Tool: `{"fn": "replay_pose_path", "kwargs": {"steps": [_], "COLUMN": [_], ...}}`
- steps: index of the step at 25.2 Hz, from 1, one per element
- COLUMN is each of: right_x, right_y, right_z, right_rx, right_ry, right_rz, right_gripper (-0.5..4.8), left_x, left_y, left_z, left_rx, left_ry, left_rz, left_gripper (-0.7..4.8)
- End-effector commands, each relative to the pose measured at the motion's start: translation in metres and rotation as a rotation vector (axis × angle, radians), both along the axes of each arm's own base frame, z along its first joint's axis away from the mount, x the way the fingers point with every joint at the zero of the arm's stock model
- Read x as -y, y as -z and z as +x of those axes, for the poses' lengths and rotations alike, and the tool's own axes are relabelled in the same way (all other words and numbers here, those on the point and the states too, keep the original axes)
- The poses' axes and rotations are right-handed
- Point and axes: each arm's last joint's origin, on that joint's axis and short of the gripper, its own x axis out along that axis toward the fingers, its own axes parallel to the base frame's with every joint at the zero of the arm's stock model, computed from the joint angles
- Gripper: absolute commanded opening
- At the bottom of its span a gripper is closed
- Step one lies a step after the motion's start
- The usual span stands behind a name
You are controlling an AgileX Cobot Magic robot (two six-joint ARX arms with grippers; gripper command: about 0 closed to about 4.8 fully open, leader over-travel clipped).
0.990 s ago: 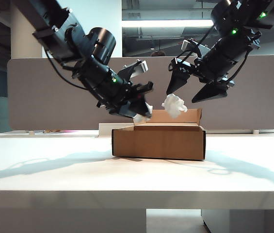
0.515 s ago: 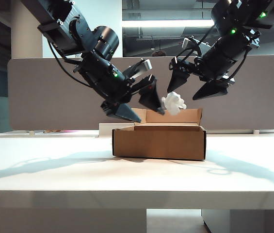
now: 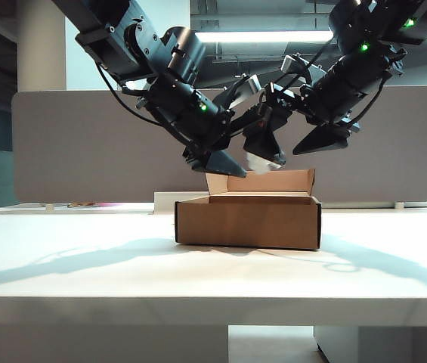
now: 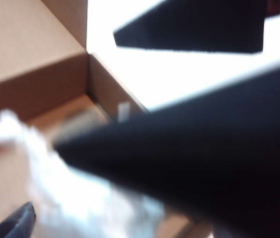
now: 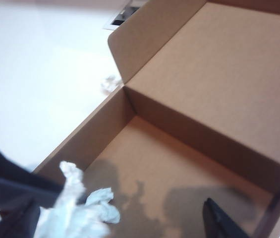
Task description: Pick up all the paper balls on the table and put them in the paper box.
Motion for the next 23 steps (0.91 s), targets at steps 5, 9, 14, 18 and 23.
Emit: {"fn": "replay_pose_path", "kwargs": {"steps": [5,9,14,18,23], "right_x": [0.000,0.000,0.006,0.016,0.022], "right_y": [-0.001,-0.001,-0.004,-0.012,-0.021], "right_z": [-0.002,-0.002,-0.001,-0.005,-0.016], "right_rx": [-0.023,-0.022,-0.013,-0.020,-0.075], "right_ry": [-0.005,-0.005,0.016,0.041,0.052], "right_rz": [0.007,0.007,0.002,-0.001,-0.016], "right_gripper": [4.79,4.79,4.79,4.79,1.33], "left_x": [0.005,0.005,0.000,-0.021,-0.061], "left_y": [-0.009,-0.009,-0.010,-0.009,-0.010], "left_z": [0.001,0.001,0.004,0.018,0.039], "left_rx": [0.069,0.124,0.147,0.173,0.191], "left_ry": [0.001,0.032,-0.002,-0.145,-0.284], "left_rz": [-0.035,0.000,0.024,0.081,0.107], "left_gripper": [1.65,-0.06,-0.06,-0.06,0.19]}}
